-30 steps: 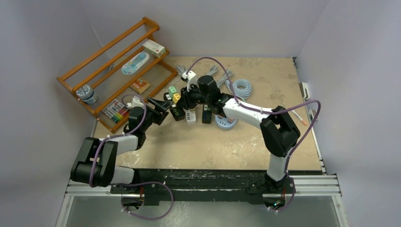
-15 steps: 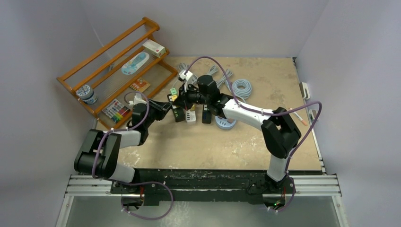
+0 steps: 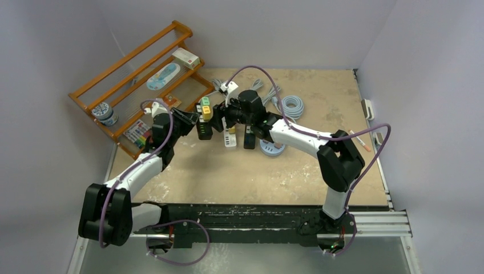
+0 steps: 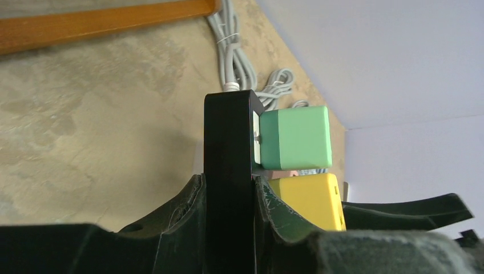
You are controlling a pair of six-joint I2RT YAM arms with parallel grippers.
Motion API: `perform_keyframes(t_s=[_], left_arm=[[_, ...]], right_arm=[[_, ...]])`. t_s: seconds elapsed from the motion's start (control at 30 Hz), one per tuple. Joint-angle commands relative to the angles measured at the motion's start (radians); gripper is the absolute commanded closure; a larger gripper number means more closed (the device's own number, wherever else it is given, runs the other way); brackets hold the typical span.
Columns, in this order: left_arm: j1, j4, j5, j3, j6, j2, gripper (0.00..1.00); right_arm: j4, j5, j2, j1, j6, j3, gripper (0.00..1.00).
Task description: Pull the plug off the socket
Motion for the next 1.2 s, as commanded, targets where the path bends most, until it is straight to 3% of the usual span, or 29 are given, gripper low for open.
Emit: perform_keyframes(t_s=[0.0, 0.23, 0.63, 0.97, 1.07, 1.1, 1.17], left_arm=[[-0.001, 0.021, -0.021, 0.031, 0.003, -0.005, 1.00], [-0.001, 0.014, 0.019, 0.100, 0.013, 0.054, 1.00], [0.000, 0.093, -0.031, 0.094, 0.032, 0.030, 1.00], [-0.001, 0.058, -0.025, 0.082, 0.045, 0.006, 1.00], [-0.001, 0.066, -0.026, 0.066, 0.040, 0.002, 1.00], [-0.001, 0.066, -0.025, 0.061, 0.040, 0.000, 1.00], [-0.001, 0.067, -0.023, 0.053, 0.040, -0.003, 1.00]], right_arm=[[0.018, -0.022, -0.052, -0.010, 0.054, 0.078, 0.27], [-0.010, -0.063, -0.006, -0.011, 0.078, 0.175, 0.27], [-0.257, -0.003, 0.180, -0.011, 0.102, 0.383, 0.29], [-0.230, 0.010, 0.196, -0.012, 0.140, 0.363, 0.45], [-0.214, 0.006, 0.198, -0.013, 0.140, 0.357, 0.53], [-0.211, 0.000, 0.203, -0.014, 0.141, 0.359, 0.63], [-0.206, -0.014, 0.212, -0.017, 0.147, 0.363, 1.00]])
